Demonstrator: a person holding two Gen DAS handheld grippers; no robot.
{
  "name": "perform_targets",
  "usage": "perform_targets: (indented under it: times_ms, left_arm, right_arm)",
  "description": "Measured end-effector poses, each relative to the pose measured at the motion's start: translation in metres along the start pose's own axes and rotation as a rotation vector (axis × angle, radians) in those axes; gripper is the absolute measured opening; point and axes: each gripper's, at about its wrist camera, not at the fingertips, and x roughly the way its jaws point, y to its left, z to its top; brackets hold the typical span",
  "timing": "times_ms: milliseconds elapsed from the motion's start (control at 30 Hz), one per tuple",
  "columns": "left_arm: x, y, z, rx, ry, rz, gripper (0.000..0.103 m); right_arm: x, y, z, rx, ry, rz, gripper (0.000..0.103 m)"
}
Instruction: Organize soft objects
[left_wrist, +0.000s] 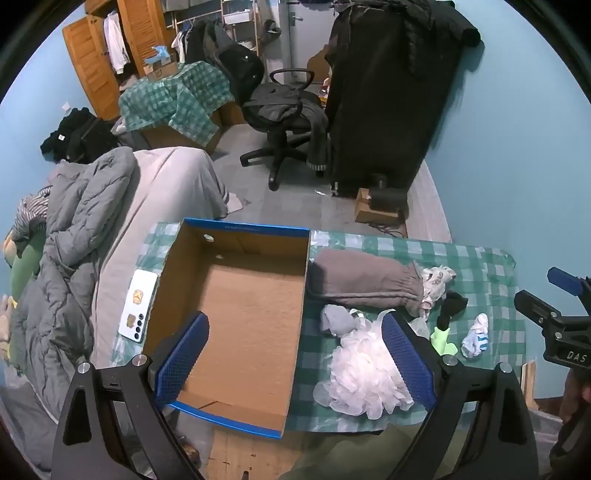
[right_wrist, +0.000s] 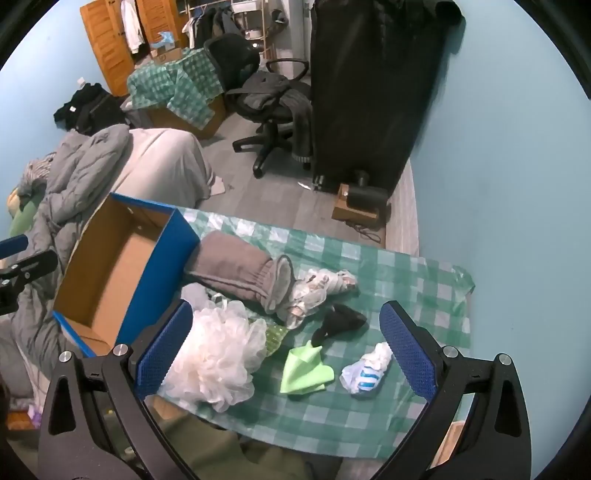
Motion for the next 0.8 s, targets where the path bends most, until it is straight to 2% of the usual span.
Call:
perform_targets:
  times_ms: [800]
  left_arm:
    - [0.0010, -0.0031, 0.0015, -0.008, 0.004, 0.000, 0.096]
  right_arm:
    - [0.0041, -0.0056, 0.0045, -0.014, 0.011, 0.015, 0.100]
